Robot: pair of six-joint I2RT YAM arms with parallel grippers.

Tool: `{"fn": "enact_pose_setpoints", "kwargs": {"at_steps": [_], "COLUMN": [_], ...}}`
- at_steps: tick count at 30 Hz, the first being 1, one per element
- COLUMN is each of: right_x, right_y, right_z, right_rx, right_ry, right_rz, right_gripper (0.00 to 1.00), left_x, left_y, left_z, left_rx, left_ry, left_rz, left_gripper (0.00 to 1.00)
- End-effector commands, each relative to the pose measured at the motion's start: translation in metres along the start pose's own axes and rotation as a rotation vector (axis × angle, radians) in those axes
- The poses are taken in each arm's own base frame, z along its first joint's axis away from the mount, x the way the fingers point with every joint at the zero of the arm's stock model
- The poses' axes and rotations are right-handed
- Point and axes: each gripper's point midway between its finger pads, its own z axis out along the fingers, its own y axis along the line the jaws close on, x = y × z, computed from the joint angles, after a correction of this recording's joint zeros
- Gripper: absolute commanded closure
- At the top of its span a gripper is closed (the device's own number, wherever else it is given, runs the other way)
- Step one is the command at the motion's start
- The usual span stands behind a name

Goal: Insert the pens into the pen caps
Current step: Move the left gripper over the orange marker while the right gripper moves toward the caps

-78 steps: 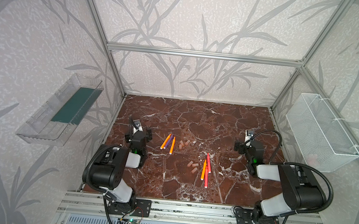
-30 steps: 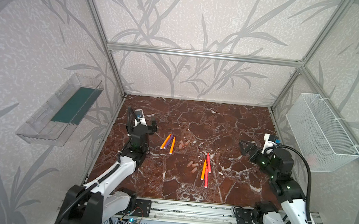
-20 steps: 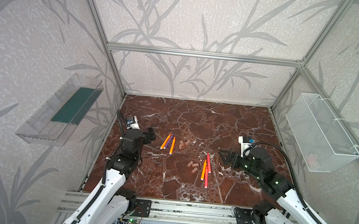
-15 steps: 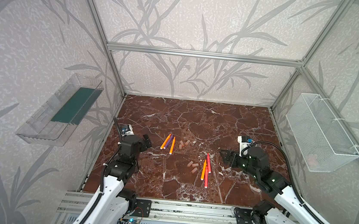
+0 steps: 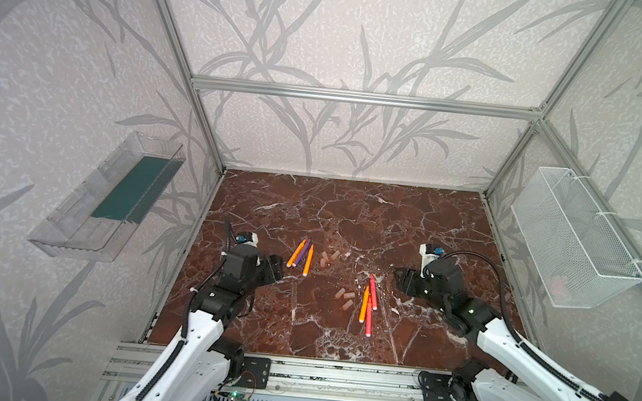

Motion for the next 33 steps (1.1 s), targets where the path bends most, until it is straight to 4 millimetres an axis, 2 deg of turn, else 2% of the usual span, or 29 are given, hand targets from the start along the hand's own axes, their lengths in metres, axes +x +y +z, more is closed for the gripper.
{"fn": "enact_pose_setpoints", "kwargs": {"at_steps": [1, 14, 16, 23, 33], "right_x": [-0.012, -0.011, -0.010, -0.005, -0.005], "right_y": [0.006, 0.006, 0.006, 0.004, 0.000], "right_z": [0.006, 0.030, 0.033, 0.036, 0.028], "right_rx": [0.000, 0.044, 0.047, 0.051, 0.063], "right_ry": [-0.032, 0.017, 0.026, 0.045, 0.033], "right_rz": [0.000, -0.018, -0.019, -0.029, -0.043], "right_gripper": [0.37, 0.43, 0.43, 0.44, 0.44], "left_x": [0.023, 0.064, 0.066, 0.056, 0.056], "left_y": [-0.010, -0.077, -0.078, -0.045, -0.053], "left_z": [0.004, 0.049, 0.056, 0.077, 0.109], "left_rx": [0.012, 0.031, 0.012, -0.211, -0.237], "left_ry": [0.070, 0.235, 0.231, 0.181, 0.228], "left_rz": [0.062, 0.293, 0.311, 0.344, 0.374], "left_gripper": [0.22, 0.37, 0.37, 0.37, 0.49]}}
